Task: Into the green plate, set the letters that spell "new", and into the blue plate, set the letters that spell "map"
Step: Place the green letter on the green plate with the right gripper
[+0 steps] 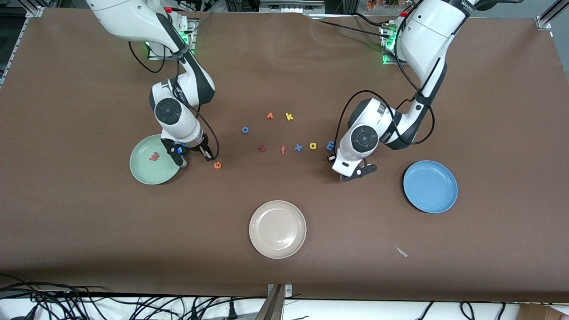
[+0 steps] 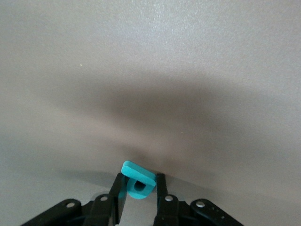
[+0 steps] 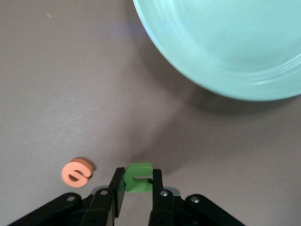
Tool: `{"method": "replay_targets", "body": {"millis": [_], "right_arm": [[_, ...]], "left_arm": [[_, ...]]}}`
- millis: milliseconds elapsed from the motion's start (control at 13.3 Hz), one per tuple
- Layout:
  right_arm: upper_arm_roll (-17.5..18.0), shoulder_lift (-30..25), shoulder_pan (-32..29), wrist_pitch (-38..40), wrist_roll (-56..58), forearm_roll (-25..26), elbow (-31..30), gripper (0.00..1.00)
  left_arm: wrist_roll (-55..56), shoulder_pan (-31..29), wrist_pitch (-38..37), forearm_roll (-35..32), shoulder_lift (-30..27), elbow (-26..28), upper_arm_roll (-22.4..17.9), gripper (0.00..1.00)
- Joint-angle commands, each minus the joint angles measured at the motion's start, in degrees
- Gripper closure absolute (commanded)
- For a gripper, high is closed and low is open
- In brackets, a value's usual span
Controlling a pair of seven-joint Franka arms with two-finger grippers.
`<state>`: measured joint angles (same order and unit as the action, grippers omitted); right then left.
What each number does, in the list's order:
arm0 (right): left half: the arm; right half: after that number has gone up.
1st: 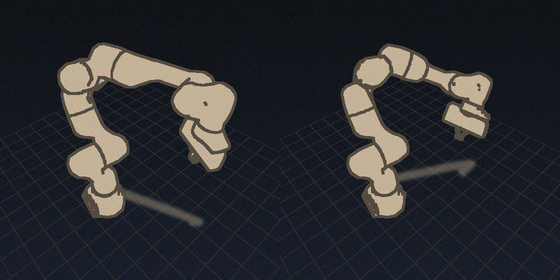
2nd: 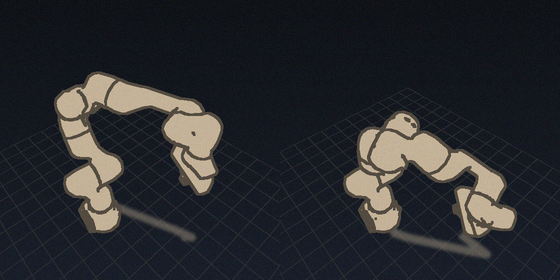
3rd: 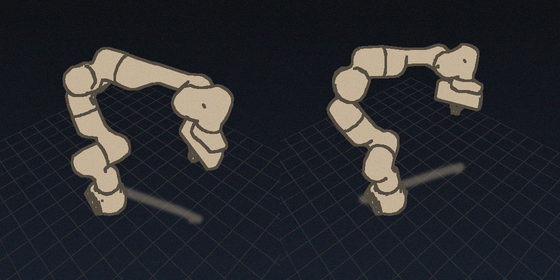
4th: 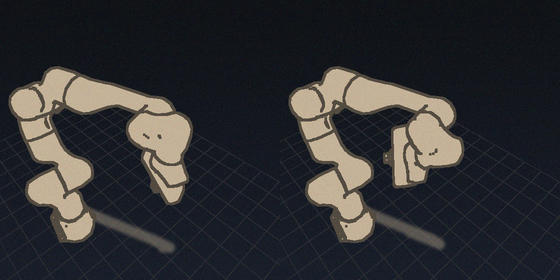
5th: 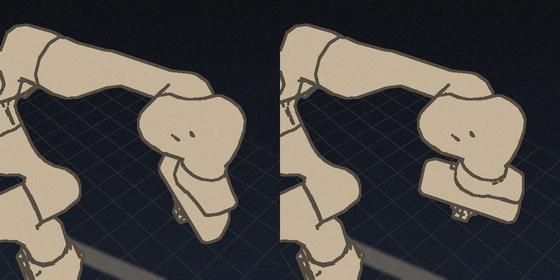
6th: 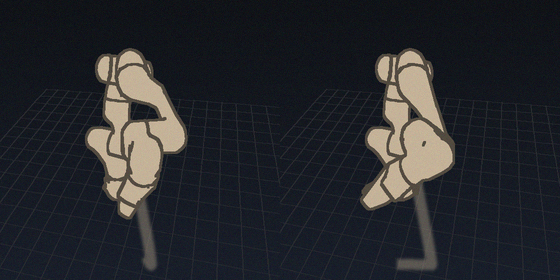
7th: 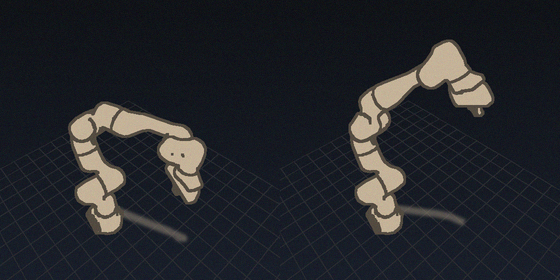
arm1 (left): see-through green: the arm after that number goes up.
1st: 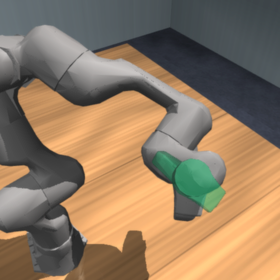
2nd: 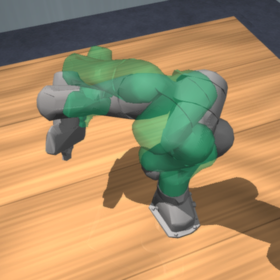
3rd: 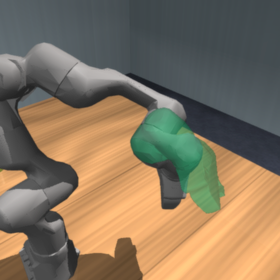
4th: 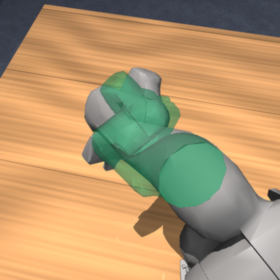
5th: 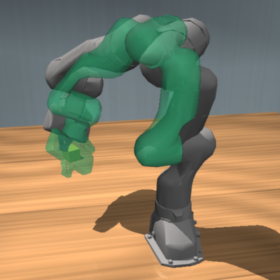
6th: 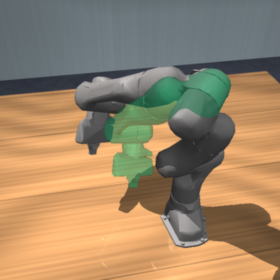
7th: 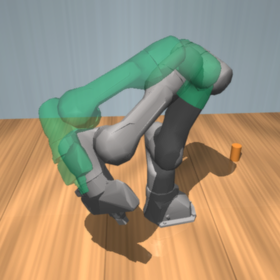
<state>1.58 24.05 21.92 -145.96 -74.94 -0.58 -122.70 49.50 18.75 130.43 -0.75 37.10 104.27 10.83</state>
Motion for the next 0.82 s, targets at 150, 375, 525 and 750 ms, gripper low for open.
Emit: {"method": "replay_targets", "body": {"millis": [150,375,525,750], "right_arm": [[-8.8,-7.4,-0.3,13.8,16.9,-0.7,1.1,0.97],[-14.1,-7.4,-0.5,13.1,26.5,-0.8,-2.2,0.96],[-14.8,-7.4,-0.5,10.5,27.5,-0.9,-5.3,0.96],[-14.7,-7.1,-0.5,4.0,27.5,-0.9,-9.2,0.66]], "left_arm": [[0.2,0.3,-0.3,1.0,1.3,-0.9,-0.5,0.74],[-0.3,0.2,-0.9,1.1,1.0,-2.0,-0.5,0.79],[-0.4,0.2,-1.1,1.1,1.0,-2.5,-0.5,0.79],[-0.5,0.1,-1.8,1.1,0.6,-3.3,-0.4,0.8]]}}
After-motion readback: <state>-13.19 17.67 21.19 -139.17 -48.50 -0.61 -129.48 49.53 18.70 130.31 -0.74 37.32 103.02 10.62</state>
